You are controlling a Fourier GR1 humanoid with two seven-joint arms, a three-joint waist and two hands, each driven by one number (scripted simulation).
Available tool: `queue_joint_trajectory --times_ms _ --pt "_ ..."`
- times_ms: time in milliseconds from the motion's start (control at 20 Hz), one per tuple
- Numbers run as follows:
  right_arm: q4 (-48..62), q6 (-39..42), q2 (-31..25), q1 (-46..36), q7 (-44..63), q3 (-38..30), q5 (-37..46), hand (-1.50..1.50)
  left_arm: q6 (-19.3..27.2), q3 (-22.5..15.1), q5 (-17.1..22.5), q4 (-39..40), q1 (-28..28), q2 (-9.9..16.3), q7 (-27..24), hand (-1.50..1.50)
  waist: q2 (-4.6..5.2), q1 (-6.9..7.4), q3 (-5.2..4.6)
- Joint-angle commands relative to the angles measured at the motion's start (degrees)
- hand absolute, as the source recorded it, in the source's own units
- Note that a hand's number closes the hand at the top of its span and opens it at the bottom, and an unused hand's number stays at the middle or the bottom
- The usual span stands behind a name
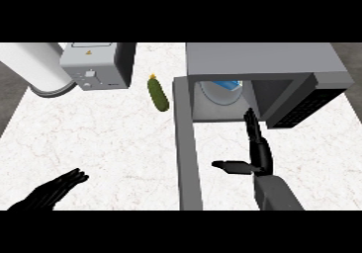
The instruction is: Pick up the milk, place it into the microwave and close the microwave
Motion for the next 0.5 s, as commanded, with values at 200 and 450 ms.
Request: queue_joint_trajectory --times_ms 200,450 --pt "-25.7 7.1 -2.4 17.0 7.2 3.2 -4.6 1.5 3.6 -7.0 -9.0 5.3 -8.0 -0.2 -0.3 1.5 0.24 -0.44 -0.04" --pt "-41.8 11.1 -8.2 29.0 12.0 2.4 -8.6 -1.5 9.1 -13.3 -13.3 3.2 -11.8 -0.3 4.3 1.5 0.3 -0.18 0.01"
